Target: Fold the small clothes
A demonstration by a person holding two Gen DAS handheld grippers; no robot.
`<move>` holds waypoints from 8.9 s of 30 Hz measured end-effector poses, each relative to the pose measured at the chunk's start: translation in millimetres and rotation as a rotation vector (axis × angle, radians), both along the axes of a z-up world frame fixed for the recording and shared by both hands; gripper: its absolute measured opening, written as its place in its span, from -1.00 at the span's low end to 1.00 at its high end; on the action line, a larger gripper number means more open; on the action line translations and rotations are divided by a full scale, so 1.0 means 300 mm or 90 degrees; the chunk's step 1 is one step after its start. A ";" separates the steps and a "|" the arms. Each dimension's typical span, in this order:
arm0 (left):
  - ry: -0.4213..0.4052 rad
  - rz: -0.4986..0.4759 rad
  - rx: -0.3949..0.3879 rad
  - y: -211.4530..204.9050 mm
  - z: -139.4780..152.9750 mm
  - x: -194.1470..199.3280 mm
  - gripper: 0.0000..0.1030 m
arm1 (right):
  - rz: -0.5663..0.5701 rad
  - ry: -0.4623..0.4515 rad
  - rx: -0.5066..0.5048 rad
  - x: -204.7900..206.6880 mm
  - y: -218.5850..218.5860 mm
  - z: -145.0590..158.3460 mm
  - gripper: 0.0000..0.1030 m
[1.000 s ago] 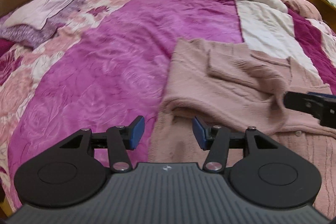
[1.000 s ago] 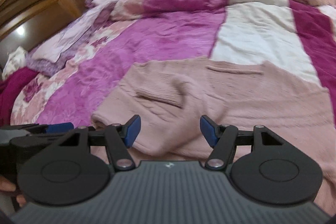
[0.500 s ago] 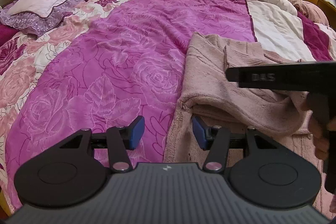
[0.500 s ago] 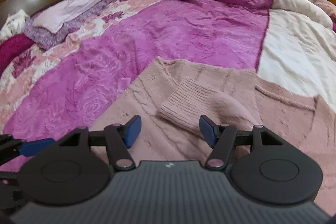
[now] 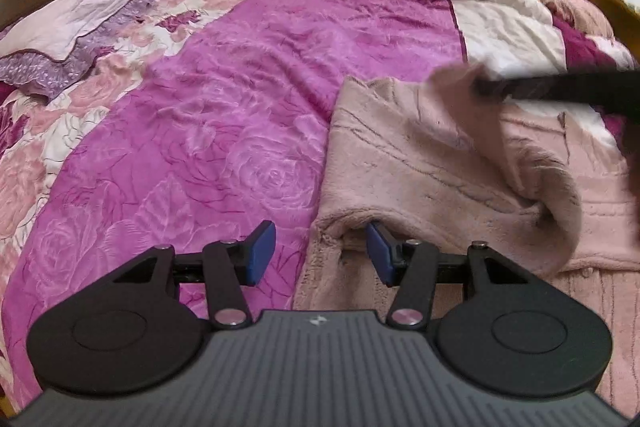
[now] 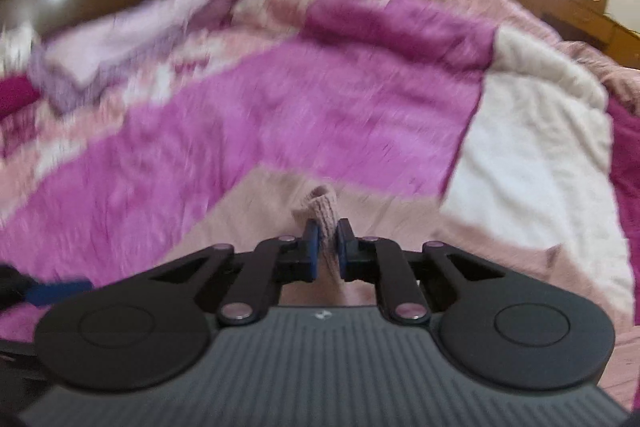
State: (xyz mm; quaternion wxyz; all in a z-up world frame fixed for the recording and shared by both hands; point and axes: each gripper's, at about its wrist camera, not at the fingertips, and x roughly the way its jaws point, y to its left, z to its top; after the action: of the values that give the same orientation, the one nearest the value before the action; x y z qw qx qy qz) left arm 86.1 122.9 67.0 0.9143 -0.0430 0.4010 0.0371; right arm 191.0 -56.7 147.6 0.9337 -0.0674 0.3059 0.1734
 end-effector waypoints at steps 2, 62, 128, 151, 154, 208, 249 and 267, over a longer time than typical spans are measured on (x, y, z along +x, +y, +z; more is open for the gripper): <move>0.005 0.000 0.006 -0.010 -0.009 0.011 0.14 | -0.028 -0.030 0.029 -0.024 -0.080 0.070 -0.77; -0.035 -0.019 -0.024 -0.124 -0.092 0.458 0.03 | -0.239 0.129 0.140 -0.344 -0.795 -0.232 -0.04; -0.086 -0.104 0.100 0.025 0.223 -0.272 0.57 | -0.154 0.057 0.081 -0.677 -0.705 -0.007 0.08; 0.048 -0.378 0.101 -0.159 0.059 -0.780 0.58 | 0.061 0.162 -0.102 -1.026 -0.503 -0.094 0.09; 0.064 -0.412 0.113 -0.157 0.047 -0.803 0.58 | 0.079 0.182 -0.125 -1.046 -0.496 -0.104 0.09; -0.049 -0.382 0.250 -0.219 -0.090 -0.720 -0.71 | 0.066 0.070 -0.250 -1.003 -0.445 -0.170 -0.68; -0.261 -0.173 0.186 -0.367 0.301 0.007 -0.84 | -0.128 -0.161 -0.175 -0.332 -0.486 0.043 -0.75; -0.096 -0.197 0.160 -0.341 -0.112 0.407 -0.79 | -0.157 -0.020 -0.167 -0.065 -0.485 -0.319 -0.69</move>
State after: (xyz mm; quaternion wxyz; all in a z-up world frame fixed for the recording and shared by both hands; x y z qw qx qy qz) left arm 208.1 20.7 33.3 0.9347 0.1305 0.3255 -0.0575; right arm 171.4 -202.1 52.0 0.9358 -0.1534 0.3171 0.0148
